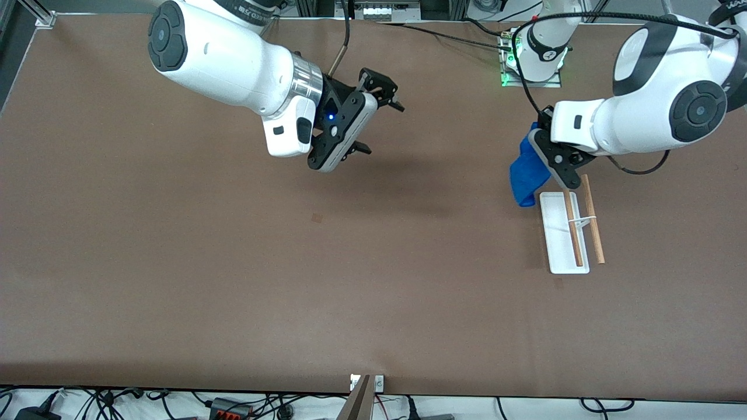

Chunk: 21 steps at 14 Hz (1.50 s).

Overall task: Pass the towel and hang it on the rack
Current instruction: 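Carry the towel to the rack with the left gripper while the right gripper withdraws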

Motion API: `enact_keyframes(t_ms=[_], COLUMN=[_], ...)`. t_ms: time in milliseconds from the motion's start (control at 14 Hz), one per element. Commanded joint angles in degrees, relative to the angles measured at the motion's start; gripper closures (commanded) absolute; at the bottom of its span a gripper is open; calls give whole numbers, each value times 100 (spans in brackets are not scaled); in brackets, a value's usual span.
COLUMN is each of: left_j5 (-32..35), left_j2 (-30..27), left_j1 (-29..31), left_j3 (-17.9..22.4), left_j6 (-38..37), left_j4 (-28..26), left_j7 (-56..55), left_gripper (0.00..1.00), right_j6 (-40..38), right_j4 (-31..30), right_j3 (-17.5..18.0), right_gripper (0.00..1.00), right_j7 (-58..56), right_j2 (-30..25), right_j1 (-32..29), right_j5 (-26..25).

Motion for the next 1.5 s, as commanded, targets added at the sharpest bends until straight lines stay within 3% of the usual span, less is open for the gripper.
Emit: enact_keyframes(t_ms=[0,143,286,571,1000,1214,1429], left_j5=[306,876,1263,2187,2547,2566,2933], left_j2=[408,488,645,717,734,839,831], left_j1=[268,217,172,-196,-30,356,427], left_j3=[-23,-75,-93,-146,-146,-137,-137], left_j6=[-392,-374,-313,160,1294,1778,2084], left_j4=[383,349,357,208,-328,-381,-547], left_j7=[-852,-1625,-1689,-1769,-1384,-619,-565], left_gripper=[100,100,100,100,100,100,100], right_j6=[2,2,-16,-173,-1235,-1466,-1422], right_j4=[-152,-301,-494,-1232,-1234,-1199,-1199], right_j3=[-166,-534,-816,-1422,-2477,-2724,-2716], right_gripper=[0,0,0,0,0,0,0], right_j7=[42,42,42,33,515,543,586], right_j2=[5,5,32,76,120,-38,-336], right_j1=[-262,-333,-333,-412,-395,-377,-648], right_j5=[-373,-881,-1400,-1508,-1763,-1850,-2323])
